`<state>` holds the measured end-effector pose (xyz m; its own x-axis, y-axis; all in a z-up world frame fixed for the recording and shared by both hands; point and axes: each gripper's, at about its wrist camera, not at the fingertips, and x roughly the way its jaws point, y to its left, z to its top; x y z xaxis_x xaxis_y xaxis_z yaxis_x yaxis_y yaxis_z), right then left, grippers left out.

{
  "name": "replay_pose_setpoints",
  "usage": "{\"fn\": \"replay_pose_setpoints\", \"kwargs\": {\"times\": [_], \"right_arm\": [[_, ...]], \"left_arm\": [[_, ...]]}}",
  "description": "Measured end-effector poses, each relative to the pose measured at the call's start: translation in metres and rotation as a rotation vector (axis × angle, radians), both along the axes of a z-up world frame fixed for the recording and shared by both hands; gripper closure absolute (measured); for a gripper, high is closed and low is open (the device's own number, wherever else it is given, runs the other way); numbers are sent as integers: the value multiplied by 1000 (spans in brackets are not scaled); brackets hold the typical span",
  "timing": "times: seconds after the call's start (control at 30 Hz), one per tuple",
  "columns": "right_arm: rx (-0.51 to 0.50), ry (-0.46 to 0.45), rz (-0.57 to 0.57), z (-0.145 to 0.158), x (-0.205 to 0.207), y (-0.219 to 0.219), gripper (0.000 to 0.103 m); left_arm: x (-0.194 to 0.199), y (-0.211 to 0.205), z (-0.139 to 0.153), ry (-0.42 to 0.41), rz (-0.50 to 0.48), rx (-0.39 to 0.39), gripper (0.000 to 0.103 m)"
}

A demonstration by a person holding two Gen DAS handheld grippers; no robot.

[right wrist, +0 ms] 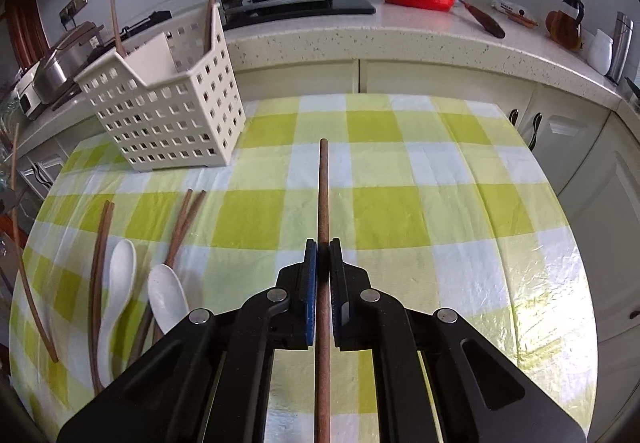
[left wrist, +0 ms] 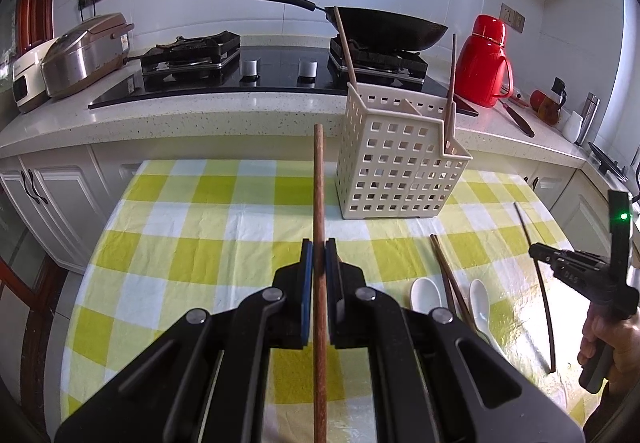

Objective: Organize utensils

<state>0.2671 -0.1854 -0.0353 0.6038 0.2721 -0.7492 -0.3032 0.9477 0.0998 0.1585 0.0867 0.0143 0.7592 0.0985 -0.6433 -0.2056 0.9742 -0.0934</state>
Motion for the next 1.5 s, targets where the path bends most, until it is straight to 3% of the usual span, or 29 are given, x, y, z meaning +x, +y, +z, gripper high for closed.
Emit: {"fn": "replay_pose_setpoints", "kwargs": {"times": [0.23,0.57,1.5], "right_arm": [[52,-106,26,48,-27,-4,96],[83,-184,49,84,-53,-8,96],[92,-221,57,100,-52,-9,96]], "left_arm": [[-12,-8,17,-43,-7,15,97],[-31,-12,39,-95,-4,18,97],[-22,-11,58,-125,-16,23,97]]}}
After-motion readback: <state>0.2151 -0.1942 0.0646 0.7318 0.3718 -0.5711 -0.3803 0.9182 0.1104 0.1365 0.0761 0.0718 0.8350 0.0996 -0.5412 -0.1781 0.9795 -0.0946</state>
